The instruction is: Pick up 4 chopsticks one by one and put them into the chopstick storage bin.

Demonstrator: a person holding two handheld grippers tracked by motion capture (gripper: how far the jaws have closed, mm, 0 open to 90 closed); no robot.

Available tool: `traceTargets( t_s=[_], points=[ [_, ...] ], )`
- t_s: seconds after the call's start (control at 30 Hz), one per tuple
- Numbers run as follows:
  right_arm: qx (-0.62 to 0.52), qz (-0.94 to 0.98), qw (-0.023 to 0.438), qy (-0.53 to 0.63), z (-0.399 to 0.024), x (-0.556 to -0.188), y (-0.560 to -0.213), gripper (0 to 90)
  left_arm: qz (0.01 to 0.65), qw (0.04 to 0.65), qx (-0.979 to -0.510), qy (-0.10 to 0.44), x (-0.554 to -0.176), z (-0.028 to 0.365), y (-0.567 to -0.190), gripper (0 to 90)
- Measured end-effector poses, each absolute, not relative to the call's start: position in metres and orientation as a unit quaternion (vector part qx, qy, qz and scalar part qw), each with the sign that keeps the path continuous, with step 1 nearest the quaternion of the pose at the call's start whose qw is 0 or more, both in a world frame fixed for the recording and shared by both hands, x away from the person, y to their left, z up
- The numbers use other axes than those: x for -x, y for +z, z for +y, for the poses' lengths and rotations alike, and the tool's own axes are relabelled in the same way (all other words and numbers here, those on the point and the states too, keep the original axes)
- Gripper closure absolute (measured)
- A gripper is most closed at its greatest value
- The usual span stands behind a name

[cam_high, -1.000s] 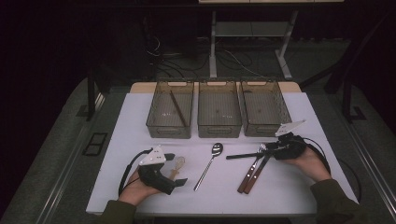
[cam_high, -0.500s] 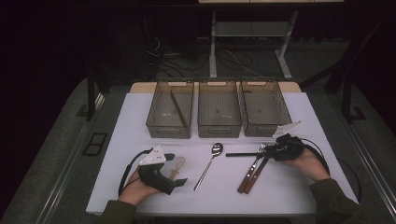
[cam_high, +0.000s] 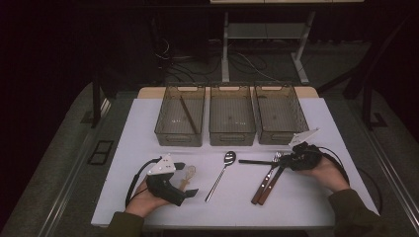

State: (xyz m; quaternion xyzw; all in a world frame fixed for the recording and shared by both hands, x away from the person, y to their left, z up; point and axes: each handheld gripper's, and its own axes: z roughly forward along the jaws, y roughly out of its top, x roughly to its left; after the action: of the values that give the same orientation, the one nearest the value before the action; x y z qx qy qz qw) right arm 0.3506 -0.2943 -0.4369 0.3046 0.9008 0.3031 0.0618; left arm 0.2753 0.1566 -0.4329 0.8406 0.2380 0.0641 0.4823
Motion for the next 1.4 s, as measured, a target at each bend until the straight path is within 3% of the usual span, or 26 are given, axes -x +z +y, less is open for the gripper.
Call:
traceTargets(
  t_s=[0.6,0.7,1.33,1.4],
  points=[
    [-0.279,0.912,0.055,0.294,-0.2919,-0.3455,-0.4348,79.6,0.239,0.483,-0.84,0.063,-0.275,0.1568,-0.4327,0.0],
    [-0.277,0.913,0.054,0.293,-0.2909,-0.3451,-0.4345,85.2,0.238,0.483,-0.84,0.064,-0.2752,0.1568,-0.4327,0.0],
    [-0.281,0.912,0.041,0.295,-0.2866,-0.3428,-0.4335,84.8,0.237,0.482,-0.841,0.061,-0.2751,0.1567,-0.4329,0.0],
    [-0.282,0.911,0.044,0.297,-0.2874,-0.3428,-0.4337,80.0,0.237,0.482,-0.841,0.061,-0.2749,0.1567,-0.4328,0.0]
  ],
)
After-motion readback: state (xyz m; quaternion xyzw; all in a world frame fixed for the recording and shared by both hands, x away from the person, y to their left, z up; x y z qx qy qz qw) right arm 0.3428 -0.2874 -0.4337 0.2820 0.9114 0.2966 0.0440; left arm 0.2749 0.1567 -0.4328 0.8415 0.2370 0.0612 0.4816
